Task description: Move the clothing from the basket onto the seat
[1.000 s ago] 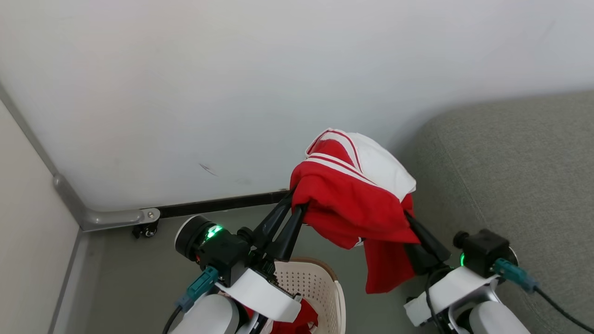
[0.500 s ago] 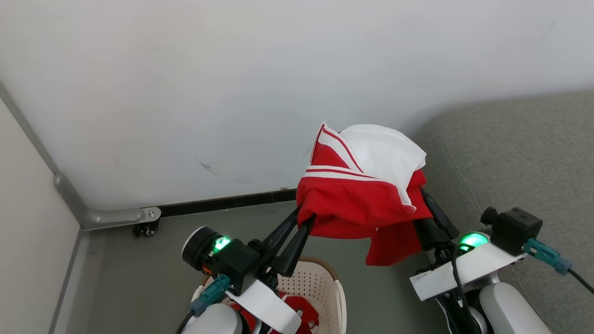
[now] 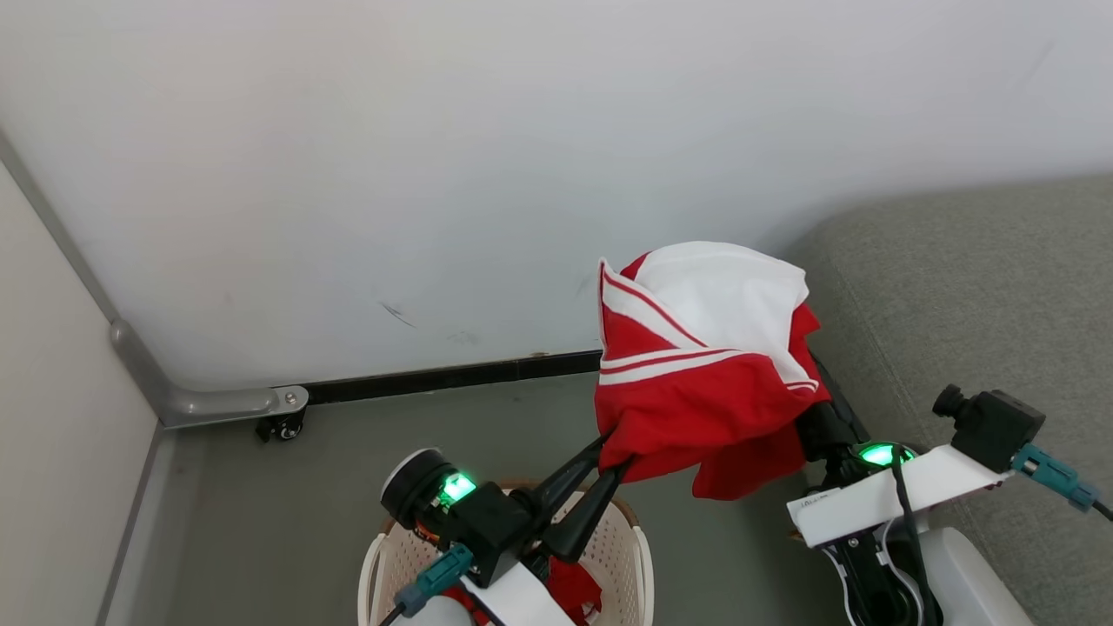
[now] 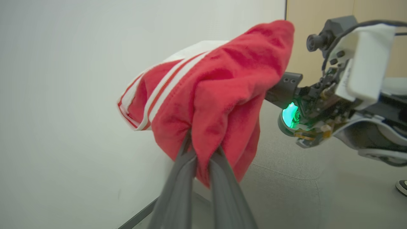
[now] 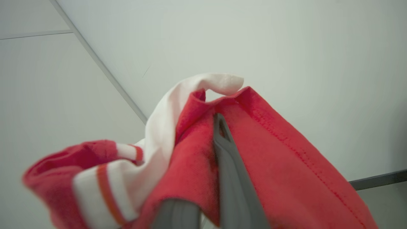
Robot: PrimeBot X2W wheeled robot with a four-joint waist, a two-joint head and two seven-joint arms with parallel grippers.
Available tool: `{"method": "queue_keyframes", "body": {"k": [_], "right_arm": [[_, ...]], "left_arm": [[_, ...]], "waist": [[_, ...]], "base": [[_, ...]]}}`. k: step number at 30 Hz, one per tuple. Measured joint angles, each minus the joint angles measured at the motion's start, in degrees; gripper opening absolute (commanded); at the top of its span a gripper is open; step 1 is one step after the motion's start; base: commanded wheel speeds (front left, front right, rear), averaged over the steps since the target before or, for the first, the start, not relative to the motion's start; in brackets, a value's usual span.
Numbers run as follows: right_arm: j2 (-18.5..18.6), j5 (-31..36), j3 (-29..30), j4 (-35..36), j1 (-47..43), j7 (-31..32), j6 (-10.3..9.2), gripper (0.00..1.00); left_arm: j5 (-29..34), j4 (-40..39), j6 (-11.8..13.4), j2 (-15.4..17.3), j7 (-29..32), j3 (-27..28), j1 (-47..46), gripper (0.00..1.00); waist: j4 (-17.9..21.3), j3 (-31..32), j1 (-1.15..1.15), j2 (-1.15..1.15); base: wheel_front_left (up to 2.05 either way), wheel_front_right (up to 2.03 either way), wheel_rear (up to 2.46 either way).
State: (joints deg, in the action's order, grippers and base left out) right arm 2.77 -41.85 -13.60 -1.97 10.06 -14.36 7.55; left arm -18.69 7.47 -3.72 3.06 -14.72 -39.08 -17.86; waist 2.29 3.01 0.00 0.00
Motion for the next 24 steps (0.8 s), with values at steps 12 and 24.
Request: {"method": "queue_keyframes", "body": {"k": [12,24], "right_arm": [[0.1,-0.1,-0.7,0.0,1.2,0.0,-0.07,0.0],[0.1,-3.4,3.1,0.8,1.9,0.0,-0.07,0.0]], "left_arm": [[0.4,2.6,-1.2,0.8,0.0,-2.3,1.0,1.0],[0.6,5.5,-1.5,1.6,0.0,-2.3,2.4,1.0]], "waist": [[0.3,0.1,0.0,0.0],[0.5,0.3,0.0,0.0]], "base": [[0.0,0.0,0.0],[0.0,0.0,0.0]]}}
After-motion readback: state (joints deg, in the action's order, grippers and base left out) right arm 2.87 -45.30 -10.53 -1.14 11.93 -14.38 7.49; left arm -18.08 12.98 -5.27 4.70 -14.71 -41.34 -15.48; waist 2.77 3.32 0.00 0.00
